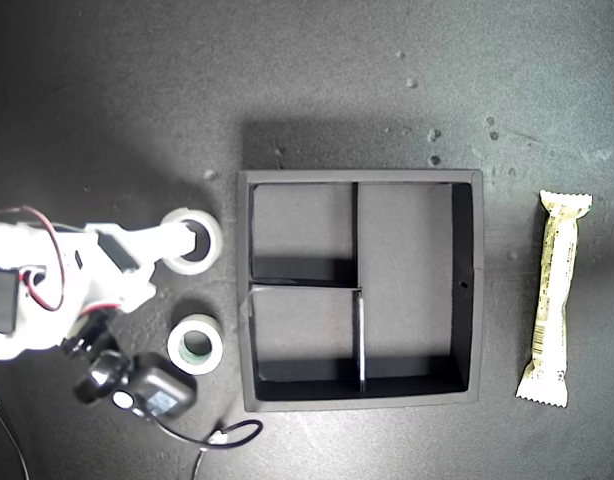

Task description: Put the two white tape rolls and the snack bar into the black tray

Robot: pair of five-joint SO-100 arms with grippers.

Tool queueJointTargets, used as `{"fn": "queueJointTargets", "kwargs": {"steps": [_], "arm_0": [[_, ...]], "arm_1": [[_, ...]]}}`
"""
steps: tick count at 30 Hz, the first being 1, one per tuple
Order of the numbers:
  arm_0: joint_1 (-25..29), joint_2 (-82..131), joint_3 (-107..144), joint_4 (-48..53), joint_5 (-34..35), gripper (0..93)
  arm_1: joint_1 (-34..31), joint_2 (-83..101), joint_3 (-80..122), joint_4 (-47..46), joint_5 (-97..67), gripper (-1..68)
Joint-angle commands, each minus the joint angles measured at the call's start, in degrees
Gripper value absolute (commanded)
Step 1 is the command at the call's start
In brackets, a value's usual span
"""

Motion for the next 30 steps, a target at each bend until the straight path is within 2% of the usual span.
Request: {"fn": "queueJointTargets", "kwargs": {"steps": [1,5,12,17,19,24,30], "arm_0": [[-1.1,-2.2,-3.7,-0.6,-0.4,21.7],[-3.1,-6.7,-5.3,-1.1,-1.9,18.1],[-6.9,-6.1,-4.5,-1.9,-4.3,3.1],[-6.9,1.1,-2.5,-2.1,-3.3,0.1],[-6.7,4.5,-2.0,-2.1,-2.5,0.1],[-5.8,13.4,-0.7,-1.8,-0.7,0.0],[-5.6,20.7,-1.0,0.8,0.6,0.0]], "arm_1": [[0.3,-0.4,0.0,0.0,0.7,10.1],[-0.1,-0.4,-0.1,0.0,0.8,10.0],[-0.6,-1.1,-2.7,-2.7,-1.3,10.4],[-0.3,-19.2,-14.7,-5.7,-2.8,14.0],[-1.0,-29.3,-22.5,-2.5,-3.8,15.0],[-5.3,-48.3,-36.8,14.9,-8.3,18.7],[-11.8,-52.6,-33.4,22.5,-10.5,23.3]]}}
